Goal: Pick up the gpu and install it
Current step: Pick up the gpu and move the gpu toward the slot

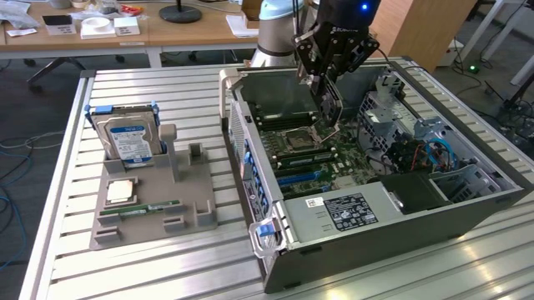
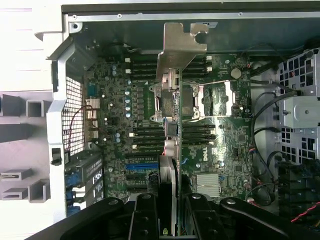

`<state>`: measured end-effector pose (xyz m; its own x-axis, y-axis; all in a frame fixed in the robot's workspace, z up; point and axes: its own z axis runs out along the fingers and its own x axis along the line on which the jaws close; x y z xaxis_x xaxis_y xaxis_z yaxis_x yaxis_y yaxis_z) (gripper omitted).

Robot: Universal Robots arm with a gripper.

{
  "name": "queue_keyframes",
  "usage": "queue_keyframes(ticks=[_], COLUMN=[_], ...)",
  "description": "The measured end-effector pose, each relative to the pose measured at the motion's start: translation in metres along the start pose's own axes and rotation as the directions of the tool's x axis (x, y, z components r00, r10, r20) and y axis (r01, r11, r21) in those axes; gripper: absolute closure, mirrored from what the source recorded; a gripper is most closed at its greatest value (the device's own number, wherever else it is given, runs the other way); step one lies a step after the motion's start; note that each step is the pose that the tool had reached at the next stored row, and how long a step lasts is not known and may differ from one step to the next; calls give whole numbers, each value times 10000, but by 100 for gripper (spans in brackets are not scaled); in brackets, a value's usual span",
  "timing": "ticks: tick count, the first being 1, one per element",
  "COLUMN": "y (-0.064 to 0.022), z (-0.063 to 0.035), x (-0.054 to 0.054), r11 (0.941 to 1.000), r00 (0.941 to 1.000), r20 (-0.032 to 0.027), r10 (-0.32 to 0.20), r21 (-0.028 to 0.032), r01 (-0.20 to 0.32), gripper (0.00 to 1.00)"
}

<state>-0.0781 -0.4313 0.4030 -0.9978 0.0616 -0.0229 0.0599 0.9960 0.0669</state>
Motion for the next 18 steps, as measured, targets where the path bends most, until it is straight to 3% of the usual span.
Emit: queue_keyframes(ticks=[18], y=[6], z=[5], x=[-94], r11=[10000], r00=[10000], r20=[-1], r10=[0], r21=[-15], r01=[0], gripper=[73])
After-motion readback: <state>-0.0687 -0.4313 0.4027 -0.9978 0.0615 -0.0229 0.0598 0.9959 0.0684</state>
